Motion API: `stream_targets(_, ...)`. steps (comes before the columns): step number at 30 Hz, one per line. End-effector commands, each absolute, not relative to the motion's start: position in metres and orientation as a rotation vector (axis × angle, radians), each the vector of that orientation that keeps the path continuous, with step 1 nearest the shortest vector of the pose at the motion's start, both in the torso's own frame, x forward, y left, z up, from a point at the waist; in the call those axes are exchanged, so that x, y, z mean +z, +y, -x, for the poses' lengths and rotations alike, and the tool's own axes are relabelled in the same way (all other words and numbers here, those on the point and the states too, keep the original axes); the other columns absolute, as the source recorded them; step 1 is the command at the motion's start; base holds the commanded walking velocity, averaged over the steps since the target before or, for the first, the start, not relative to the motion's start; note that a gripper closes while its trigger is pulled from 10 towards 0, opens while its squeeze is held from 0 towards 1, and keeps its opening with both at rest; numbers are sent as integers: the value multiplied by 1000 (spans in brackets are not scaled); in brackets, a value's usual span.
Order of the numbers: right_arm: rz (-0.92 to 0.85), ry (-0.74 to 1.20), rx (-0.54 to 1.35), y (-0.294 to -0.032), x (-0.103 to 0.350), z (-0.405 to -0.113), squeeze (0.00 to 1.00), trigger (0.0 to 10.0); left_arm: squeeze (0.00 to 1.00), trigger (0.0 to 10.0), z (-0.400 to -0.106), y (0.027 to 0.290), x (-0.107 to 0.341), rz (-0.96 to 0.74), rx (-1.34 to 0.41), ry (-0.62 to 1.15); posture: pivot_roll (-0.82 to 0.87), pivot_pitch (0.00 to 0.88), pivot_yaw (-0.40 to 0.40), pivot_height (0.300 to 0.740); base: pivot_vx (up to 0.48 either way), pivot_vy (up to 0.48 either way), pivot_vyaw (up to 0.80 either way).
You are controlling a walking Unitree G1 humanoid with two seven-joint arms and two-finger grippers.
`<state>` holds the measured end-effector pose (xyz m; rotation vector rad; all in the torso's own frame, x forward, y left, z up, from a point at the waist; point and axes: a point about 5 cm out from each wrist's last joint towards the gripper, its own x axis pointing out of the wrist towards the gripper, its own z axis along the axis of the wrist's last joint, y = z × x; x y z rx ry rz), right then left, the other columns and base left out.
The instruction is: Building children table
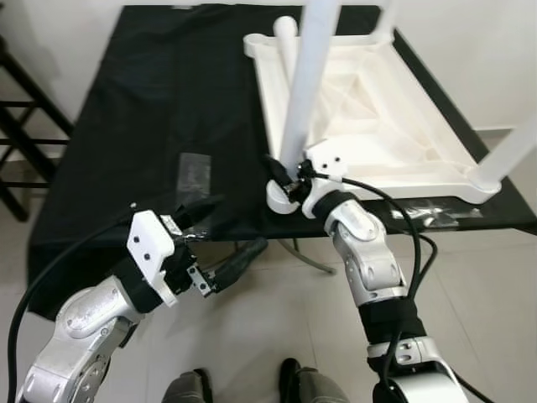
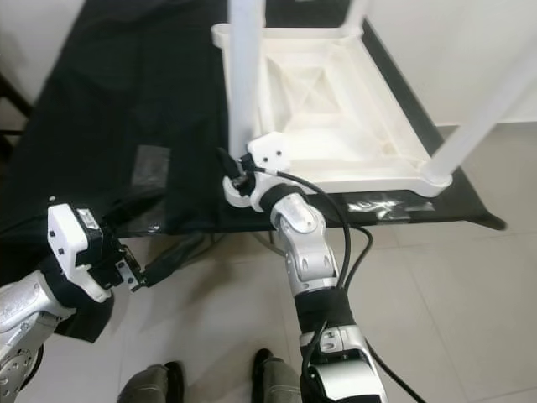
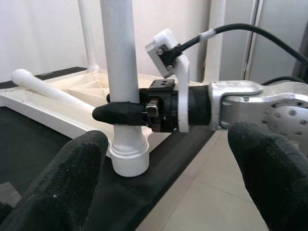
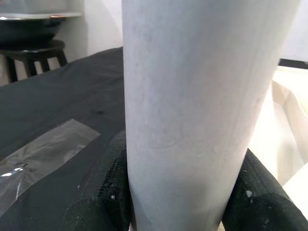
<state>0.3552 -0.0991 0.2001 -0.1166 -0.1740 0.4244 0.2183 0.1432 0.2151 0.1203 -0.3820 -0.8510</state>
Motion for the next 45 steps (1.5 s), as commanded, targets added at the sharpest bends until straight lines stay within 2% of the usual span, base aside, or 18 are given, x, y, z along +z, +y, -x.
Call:
stream_targets(1,221,-50,395,-110,177,-362,0,9569,0,10000,-218,144,214,-138,-857,-379,29,276,-90,740,0,0,0)
stream_targets(5,229,-71,437,-106,186,-369,0,10000,0,10000,-218,145,215,-141,-852,-382,35,275,-91,740,0,0,0)
stream_targets(6,215,-98,477,-105,192,-371,63,10000,0,10000,-218,145,216,-143,-848,-384,38,276,-91,740,0,0,0)
stream_targets(7,215,-98,477,-105,192,-371,63,10000,0,10000,-218,145,216,-143,-848,-384,38,276,-91,740,0,0,0)
stream_targets(8,181,-121,522,-103,198,-372,1000,10000,0,10000,-219,146,216,-144,-846,-386,38,276,-91,740,0,0,0)
stream_targets(12,177,-193,751,-97,224,-372,1000,10000,0,10000,-219,144,216,-143,-847,-388,43,279,-98,740,0,0,0)
stream_targets(16,188,-204,769,-98,229,-371,1000,10000,0,10000,-218,144,216,-143,-848,-388,44,280,-99,740,0,0,0)
stream_targets(17,198,-214,868,-98,235,-368,957,10000,0,10000,-218,144,216,-142,-847,-389,49,284,-101,740,0,0,0)
stream_targets(18,230,-218,973,-97,240,-368,0,10000,0,10000,-217,144,217,-143,-845,-389,57,290,-104,740,0,0,0)
stream_targets(19,230,-218,973,-97,240,-368,0,10000,0,10000,-217,144,217,-143,-845,-389,57,290,-104,740,0,0,0)
stream_targets(22,286,-206,1212,-93,248,-367,0,10000,0,10000,-214,145,217,-143,-838,-383,80,308,-104,740,0,0,0)
stream_targets(25,305,-179,1353,-90,249,-365,0,10000,0,10000,-210,147,216,-148,-832,-370,106,328,-104,740,0,0,0)
stream_targets(27,309,-171,1390,-89,249,-364,0,10000,0,10000,-209,147,216,-150,-829,-365,110,330,-105,740,0,0,0)
stream_targets(28,281,-165,1445,-87,251,-365,0,5922,0,10000,-207,149,217,-150,-822,-359,120,339,-105,740,0,0,0)
stream_targets(30,281,-165,1445,-87,251,-365,0,5922,0,10000,-207,149,217,-150,-822,-359,120,339,-105,740,0,0,0)
stream_targets(31,273,-160,1461,-86,252,-365,0,0,0,10000,-206,150,217,-151,-820,-357,126,347,-106,740,0,0,0)
stream_targets(38,282,-141,1507,-91,252,-366,0,0,0,10000,-202,151,216,-150,-815,-346,126,353,-105,740,0,0,0)
stream_targets(45,302,-169,1456,-102,242,-362,0,0,0,10000,-204,148,215,-143,-824,-344,108,330,-95,740,0,0,0)
